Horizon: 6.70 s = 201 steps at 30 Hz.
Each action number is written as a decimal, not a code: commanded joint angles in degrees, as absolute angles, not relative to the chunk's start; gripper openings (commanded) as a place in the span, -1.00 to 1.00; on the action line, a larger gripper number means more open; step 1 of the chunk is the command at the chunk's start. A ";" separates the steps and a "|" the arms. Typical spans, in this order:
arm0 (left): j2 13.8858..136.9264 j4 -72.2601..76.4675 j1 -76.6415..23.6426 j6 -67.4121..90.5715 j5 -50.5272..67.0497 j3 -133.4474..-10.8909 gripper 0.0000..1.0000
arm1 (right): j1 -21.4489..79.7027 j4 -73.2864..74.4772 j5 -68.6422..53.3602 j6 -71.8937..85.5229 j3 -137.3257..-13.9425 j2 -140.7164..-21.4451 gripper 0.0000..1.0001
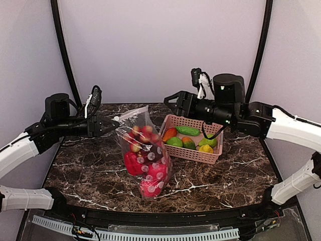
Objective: Place the food in the zip-top bag and seal the zipper
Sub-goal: Pass from the right arm to the left, then adjust the zipper on the food storage bag, then zip the zipper on the zipper food storage bag.
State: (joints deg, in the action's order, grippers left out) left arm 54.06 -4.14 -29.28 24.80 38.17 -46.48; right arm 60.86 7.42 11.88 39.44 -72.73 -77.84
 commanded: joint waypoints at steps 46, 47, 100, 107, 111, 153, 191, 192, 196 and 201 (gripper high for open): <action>52.65 -37.25 -29.62 1.93 53.67 -58.43 -0.99 | 45.01 0.75 -42.43 27.17 -86.01 -102.87 0.05; 52.58 -37.17 -29.62 2.00 53.50 -58.44 -0.99 | 45.08 0.97 -42.26 27.08 -85.99 -103.03 -0.02; 53.45 -20.66 -33.20 2.89 48.95 -54.88 -0.99 | 58.37 31.26 -21.35 7.43 -94.70 -85.63 0.34; 53.40 -21.69 -33.22 2.26 49.98 -54.92 -0.99 | 62.92 25.54 -27.41 3.61 -104.30 -97.84 0.07; 53.44 -22.78 -33.26 1.60 50.19 -55.12 -0.99 | 64.16 26.21 -30.40 2.07 -110.99 -105.00 -0.01; 53.36 -27.53 -33.27 -2.27 48.20 -57.86 -0.99 | 61.70 28.42 -39.13 3.74 -112.71 -111.60 -0.54; 49.33 -28.88 -33.22 -3.20 30.79 -57.33 -0.99 | 60.53 27.21 -26.52 0.37 -101.80 -101.20 -1.00; 49.23 -28.90 -33.22 -3.04 29.76 -57.07 -0.99 | 60.29 27.31 -25.96 0.41 -101.13 -100.53 -1.00; 48.21 -28.17 -33.22 -2.47 26.76 -56.44 -0.99 | 59.60 27.69 -23.76 0.35 -98.10 -98.08 -1.00; 47.73 -27.60 -33.14 -1.78 24.26 -56.14 -0.99 | 58.80 28.25 -21.28 0.47 -94.60 -94.50 -1.00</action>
State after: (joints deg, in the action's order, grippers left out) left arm 49.87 -28.08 -33.74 -2.52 29.80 -56.29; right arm 60.69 24.99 -25.36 0.86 -97.21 -99.22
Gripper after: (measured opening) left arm 0.009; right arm 0.054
